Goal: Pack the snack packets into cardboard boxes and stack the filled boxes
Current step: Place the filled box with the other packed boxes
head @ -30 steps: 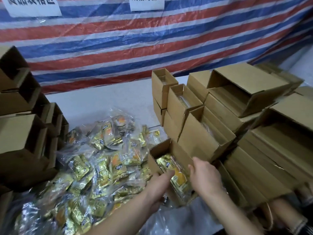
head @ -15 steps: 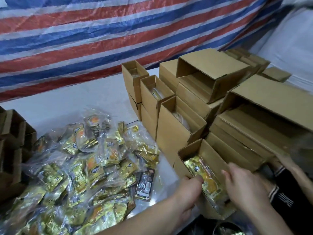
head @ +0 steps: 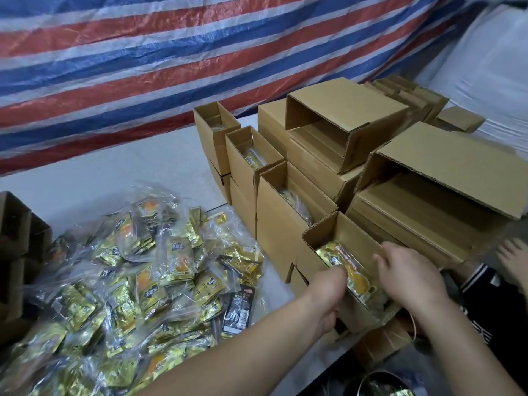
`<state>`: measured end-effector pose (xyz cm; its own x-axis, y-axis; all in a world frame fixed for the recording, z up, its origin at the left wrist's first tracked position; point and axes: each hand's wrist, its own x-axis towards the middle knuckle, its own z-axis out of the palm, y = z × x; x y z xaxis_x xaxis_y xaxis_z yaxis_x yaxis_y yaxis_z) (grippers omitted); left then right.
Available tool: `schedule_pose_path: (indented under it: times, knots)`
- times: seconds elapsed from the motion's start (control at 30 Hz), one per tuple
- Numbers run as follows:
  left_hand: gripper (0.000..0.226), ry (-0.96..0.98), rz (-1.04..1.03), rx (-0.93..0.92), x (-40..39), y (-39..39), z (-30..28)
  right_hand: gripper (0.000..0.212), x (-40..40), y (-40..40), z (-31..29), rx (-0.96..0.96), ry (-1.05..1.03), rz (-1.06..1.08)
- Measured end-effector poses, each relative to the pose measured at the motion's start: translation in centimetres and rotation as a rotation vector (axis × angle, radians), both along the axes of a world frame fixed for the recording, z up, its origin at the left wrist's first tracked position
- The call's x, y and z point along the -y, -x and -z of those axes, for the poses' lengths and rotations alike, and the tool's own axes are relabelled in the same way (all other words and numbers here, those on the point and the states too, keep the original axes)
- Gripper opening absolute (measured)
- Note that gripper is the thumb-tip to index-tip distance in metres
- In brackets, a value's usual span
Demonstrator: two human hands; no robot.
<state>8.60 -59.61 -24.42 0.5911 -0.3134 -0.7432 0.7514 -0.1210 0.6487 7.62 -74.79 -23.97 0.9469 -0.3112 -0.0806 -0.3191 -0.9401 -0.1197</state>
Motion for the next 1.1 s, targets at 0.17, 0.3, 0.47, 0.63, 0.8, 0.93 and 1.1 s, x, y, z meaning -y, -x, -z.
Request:
schedule_pose_path:
  times: [0.17, 0.3, 0.47, 0.63, 0.8, 0.93, 1.1]
  knots:
    - [0.018, 0.024, -0.059, -0.066, 0.5, -0.2, 0.3, 0.026, 0.0, -0.9, 0.4, -0.053, -0.007, 0.003]
    - [0.015, -0.021, -0.007, -0.033, 0.4, -0.7, 0.2, 0.037, 0.5, -1.4, 0.1, -0.093, -0.049, 0.024]
    - [0.048, 0.0, 0.029, -0.028, 0.1, -0.8, 0.4, 0.032, 0.5, -1.6, 0.5, -0.08, -0.014, -0.002]
    - [0.069, 0.005, 0.038, -0.009, -0.6, -0.8, 0.0, 0.038, 0.4, -1.2, 0.1, 0.006, -0.026, 0.003]
    - [0.068, 0.015, 0.011, 0.007, -1.0, -0.8, 0.0, 0.033, -1.0, -0.7, -0.6, 0.122, -0.02, -0.02]
    - [0.074, 0.02, 0.028, 0.011, -1.4, -1.0, 0.0, 0.033, -1.7, -0.7, -1.0, 0.238, -0.04, -0.056]
    - [0.072, 0.046, -0.03, 0.093, -3.2, -1.4, -0.6, 0.027, -2.5, -2.0, -2.2, 0.374, -0.054, -0.162]
